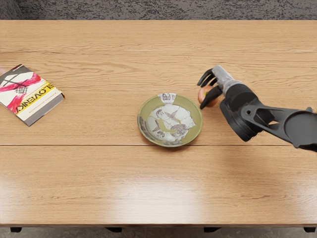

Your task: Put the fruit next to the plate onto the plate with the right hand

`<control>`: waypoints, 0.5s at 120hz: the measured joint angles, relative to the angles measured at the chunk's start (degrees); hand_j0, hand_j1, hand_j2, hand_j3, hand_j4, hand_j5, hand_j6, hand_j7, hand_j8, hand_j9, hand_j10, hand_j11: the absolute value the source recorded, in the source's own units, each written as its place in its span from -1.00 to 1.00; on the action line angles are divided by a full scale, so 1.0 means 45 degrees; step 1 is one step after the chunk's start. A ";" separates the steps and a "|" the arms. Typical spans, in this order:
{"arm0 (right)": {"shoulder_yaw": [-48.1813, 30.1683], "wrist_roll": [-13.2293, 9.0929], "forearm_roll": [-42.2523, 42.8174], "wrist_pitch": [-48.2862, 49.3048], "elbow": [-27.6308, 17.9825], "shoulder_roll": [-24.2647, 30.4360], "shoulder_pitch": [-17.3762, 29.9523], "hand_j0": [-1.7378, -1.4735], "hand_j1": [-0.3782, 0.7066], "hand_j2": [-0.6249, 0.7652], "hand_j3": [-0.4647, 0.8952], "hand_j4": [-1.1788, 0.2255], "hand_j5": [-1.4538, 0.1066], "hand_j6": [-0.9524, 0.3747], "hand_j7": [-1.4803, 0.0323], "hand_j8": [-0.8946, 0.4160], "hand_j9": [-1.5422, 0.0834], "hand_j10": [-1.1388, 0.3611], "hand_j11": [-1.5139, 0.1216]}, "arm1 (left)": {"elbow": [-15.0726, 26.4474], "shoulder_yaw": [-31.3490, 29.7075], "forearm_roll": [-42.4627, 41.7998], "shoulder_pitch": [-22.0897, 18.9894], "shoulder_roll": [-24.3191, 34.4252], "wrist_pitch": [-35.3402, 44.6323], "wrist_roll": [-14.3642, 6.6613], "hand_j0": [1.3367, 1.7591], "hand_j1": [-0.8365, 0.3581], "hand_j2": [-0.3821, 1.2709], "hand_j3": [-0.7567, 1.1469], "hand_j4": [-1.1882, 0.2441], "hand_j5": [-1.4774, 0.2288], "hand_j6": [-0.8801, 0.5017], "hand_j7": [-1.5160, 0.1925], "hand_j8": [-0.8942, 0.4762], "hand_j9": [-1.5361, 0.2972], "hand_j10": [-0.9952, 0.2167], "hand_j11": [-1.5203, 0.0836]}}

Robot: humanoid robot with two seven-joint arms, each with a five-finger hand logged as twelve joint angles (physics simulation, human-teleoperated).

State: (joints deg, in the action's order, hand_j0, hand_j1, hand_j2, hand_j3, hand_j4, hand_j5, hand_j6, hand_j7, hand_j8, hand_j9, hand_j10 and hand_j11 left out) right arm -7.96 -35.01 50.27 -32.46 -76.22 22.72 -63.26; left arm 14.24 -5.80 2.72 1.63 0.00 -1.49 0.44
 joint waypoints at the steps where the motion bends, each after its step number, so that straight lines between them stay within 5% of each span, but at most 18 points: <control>1: -0.0006 0.0000 0.0004 0.0002 -0.0002 -0.0052 -0.0020 -0.36 0.07 0.70 -0.32 -0.47 -0.53 -0.43 -0.44 -0.19 -0.45 -0.03 -0.46 | 0.0000 0.0000 0.0000 -0.0005 0.0000 0.0000 0.0000 0.52 0.98 -0.54 -0.20 0.66 0.73 0.27 0.77 0.31 0.68 0.64 0.90; 60: 0.0138 0.0007 -0.0027 0.0055 0.0129 -0.2489 -0.0223 -0.37 0.13 0.76 -0.32 -0.50 -0.64 -0.42 -0.51 -0.10 -0.46 -0.03 -0.49 | 0.0000 -0.0001 -0.0001 -0.0011 0.0000 0.0000 0.0000 0.52 0.98 -0.54 -0.20 0.66 0.73 0.27 0.77 0.31 0.68 0.64 0.90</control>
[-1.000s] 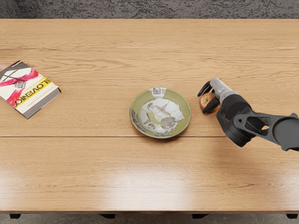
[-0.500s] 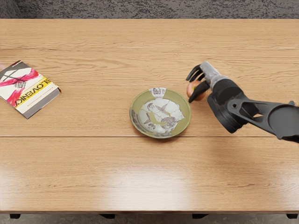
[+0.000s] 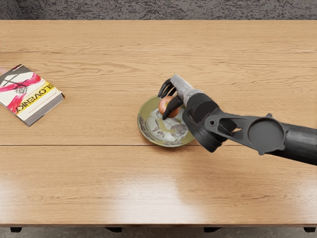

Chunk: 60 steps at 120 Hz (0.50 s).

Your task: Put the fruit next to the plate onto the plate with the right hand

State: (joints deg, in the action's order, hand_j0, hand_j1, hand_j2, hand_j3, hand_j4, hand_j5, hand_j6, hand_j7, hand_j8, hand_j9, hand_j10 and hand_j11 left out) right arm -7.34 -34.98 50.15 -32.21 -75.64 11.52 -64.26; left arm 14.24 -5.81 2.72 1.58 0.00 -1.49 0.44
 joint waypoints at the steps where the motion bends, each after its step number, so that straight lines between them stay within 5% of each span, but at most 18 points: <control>1: 0.0007 0.0000 0.0002 0.0000 0.0002 -0.0011 0.0005 -0.37 0.13 0.76 -0.32 -0.50 -0.64 -0.42 -0.51 -0.10 -0.46 -0.03 -0.49 | 0.0000 0.0000 0.0000 0.0000 0.0000 0.0000 0.0000 0.52 0.98 -0.54 -0.20 0.66 0.73 0.27 0.77 0.31 0.68 0.64 0.90; 17: 0.0102 0.0001 0.0075 -0.0008 0.0614 -0.0508 0.0254 -0.37 0.05 0.69 -0.32 -0.50 -0.61 -0.50 -0.50 -0.20 -0.45 -0.07 -0.49 | 0.0000 0.0001 0.0000 0.0008 0.0000 0.0000 0.0000 0.52 0.98 -0.54 -0.20 0.66 0.73 0.27 0.77 0.31 0.68 0.64 0.90; 22: 0.0114 0.0001 0.0245 -0.0051 0.0805 -0.0628 0.0305 -0.37 -0.08 0.59 -0.32 -0.44 -0.48 -0.61 -0.41 -0.33 -0.36 -0.17 -0.41 | 0.0000 0.0002 0.0001 0.0000 0.0000 0.0000 0.0000 0.52 0.98 -0.54 -0.20 0.66 0.73 0.27 0.77 0.31 0.68 0.64 0.90; 26: 0.0092 0.0011 0.0299 -0.0080 0.0994 -0.0706 0.0334 -0.37 -0.18 0.56 -0.32 -0.29 -0.28 -0.67 -0.22 -0.25 -0.18 -0.09 -0.23 | 0.0000 0.0003 0.0001 0.0008 0.0000 0.0000 0.0001 0.52 0.98 -0.54 -0.20 0.66 0.73 0.27 0.77 0.31 0.68 0.64 0.90; 36: 0.0030 0.0007 0.0255 -0.0108 0.1231 -0.0803 0.0361 -0.38 -0.41 0.31 -0.32 0.02 0.09 -0.31 0.16 -0.05 0.17 0.11 0.12 | 0.0000 0.0003 0.0001 0.0005 0.0000 0.0000 0.0001 0.52 0.98 -0.54 -0.21 0.66 0.73 0.27 0.77 0.31 0.68 0.64 0.90; 40: -0.0009 -0.0009 0.0238 -0.0111 0.1232 -0.0787 0.0332 -0.38 -0.48 0.25 -0.32 0.12 0.20 -0.21 0.28 -0.05 0.17 0.09 0.10 | 0.0000 0.0003 0.0002 0.0000 0.0000 0.0000 0.0001 0.52 0.98 -0.54 -0.21 0.66 0.73 0.27 0.77 0.31 0.68 0.64 0.90; 41: -0.0037 -0.0005 0.0237 -0.0104 0.1229 -0.0782 0.0324 -0.38 -0.50 0.24 -0.32 0.14 0.22 -0.18 0.30 -0.08 0.31 0.11 0.13 | 0.0000 0.0003 0.0002 0.0000 0.0000 0.0000 0.0001 0.52 0.98 -0.54 -0.21 0.66 0.73 0.27 0.77 0.31 0.68 0.64 0.90; 60: -0.0807 -0.0004 0.0207 -0.0039 0.1131 -0.0368 0.0173 -0.39 -0.71 0.05 -0.32 0.41 0.55 0.13 0.63 0.14 0.61 0.31 0.50 | 0.0000 0.0002 0.0001 0.0009 0.0000 0.0000 0.0001 0.52 0.98 -0.54 -0.21 0.66 0.73 0.27 0.77 0.31 0.68 0.64 0.90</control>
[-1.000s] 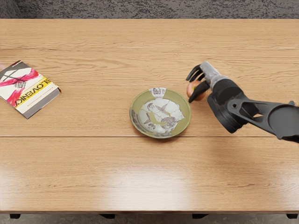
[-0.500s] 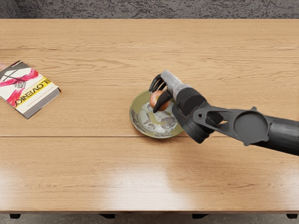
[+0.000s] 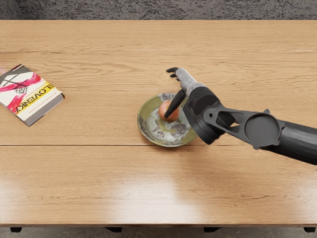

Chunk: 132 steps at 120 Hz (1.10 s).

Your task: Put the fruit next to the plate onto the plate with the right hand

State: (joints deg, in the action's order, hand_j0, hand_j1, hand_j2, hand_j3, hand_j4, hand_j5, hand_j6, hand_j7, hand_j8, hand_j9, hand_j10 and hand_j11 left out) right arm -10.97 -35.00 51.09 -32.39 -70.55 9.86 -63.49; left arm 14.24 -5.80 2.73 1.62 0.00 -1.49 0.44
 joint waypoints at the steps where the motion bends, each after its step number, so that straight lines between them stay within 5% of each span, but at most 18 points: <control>1: -0.0044 0.0000 -0.0001 0.0005 -0.0004 0.0037 -0.0011 -0.39 -0.72 0.05 -0.32 0.42 0.56 0.14 0.65 0.15 0.62 0.32 0.51 | 0.0000 0.0000 0.0000 -0.0004 0.0000 0.0000 0.0000 0.52 0.98 -0.54 -0.21 0.66 0.73 0.27 0.77 0.31 0.68 0.64 0.90; 21: -0.1828 0.0000 -0.0092 0.1971 -0.0264 0.1226 -0.0010 -0.39 -0.82 -0.04 -0.32 0.55 0.71 0.29 0.80 0.25 0.75 0.41 0.68 | 0.0000 0.0000 0.0000 0.0000 0.0000 0.0000 0.0000 0.52 0.98 -0.54 -0.20 0.66 0.73 0.27 0.77 0.31 0.68 0.64 0.90; 32: -0.3489 0.0000 -0.0781 0.5008 -0.0636 0.2192 0.0305 -0.39 -0.85 -0.06 -0.32 0.58 0.75 0.32 0.84 0.28 0.79 0.44 0.73 | 0.0000 0.0000 0.0000 -0.0009 0.0000 0.0000 0.0000 0.52 0.98 -0.54 -0.20 0.66 0.73 0.27 0.77 0.31 0.68 0.64 0.90; 63: -1.1592 0.0000 -0.3902 1.3573 -0.1133 0.3642 0.4444 -0.40 -0.87 -0.10 -0.32 0.62 0.80 0.37 0.89 0.31 0.84 0.47 0.79 | 0.0000 0.0000 -0.0002 -0.0008 0.0000 0.0000 0.0000 0.52 0.98 -0.54 -0.20 0.66 0.73 0.27 0.77 0.31 0.68 0.64 0.90; 77: -1.3743 0.0000 -0.5807 1.4518 -0.1052 0.3850 0.6404 -0.40 -0.88 -0.10 -0.32 0.63 0.81 0.38 0.90 0.32 0.85 0.48 0.80 | 0.0000 0.0008 -0.0008 0.0036 0.0000 -0.0007 0.0000 0.52 0.98 -0.54 -0.20 0.66 0.73 0.27 0.77 0.30 0.68 0.64 0.90; 101: -1.4835 0.0000 -0.8040 1.4909 -0.0711 0.5079 0.8585 -0.40 -0.89 -0.10 -0.32 0.64 0.82 0.40 0.91 0.33 0.86 0.48 0.81 | 0.0001 0.0001 -0.0014 -0.0009 0.0000 -0.0017 0.0000 0.52 0.98 -0.54 -0.21 0.66 0.73 0.27 0.77 0.31 0.68 0.64 0.90; 132: -1.5367 0.0000 -0.8870 1.4971 -0.0531 0.5577 0.9406 -0.40 -0.90 -0.11 -0.32 0.65 0.82 0.40 0.92 0.33 0.86 0.49 0.81 | 0.0000 0.0015 -0.0005 0.0108 0.0000 -0.0013 0.0000 0.52 0.98 -0.54 -0.21 0.66 0.73 0.27 0.77 0.31 0.68 0.64 0.90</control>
State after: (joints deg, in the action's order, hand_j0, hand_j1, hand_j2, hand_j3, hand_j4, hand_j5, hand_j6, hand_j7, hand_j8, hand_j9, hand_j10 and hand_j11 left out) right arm -80.12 -35.00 11.17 34.98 -72.93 34.96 -21.16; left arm 14.24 -5.73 2.70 2.11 0.00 -1.55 0.44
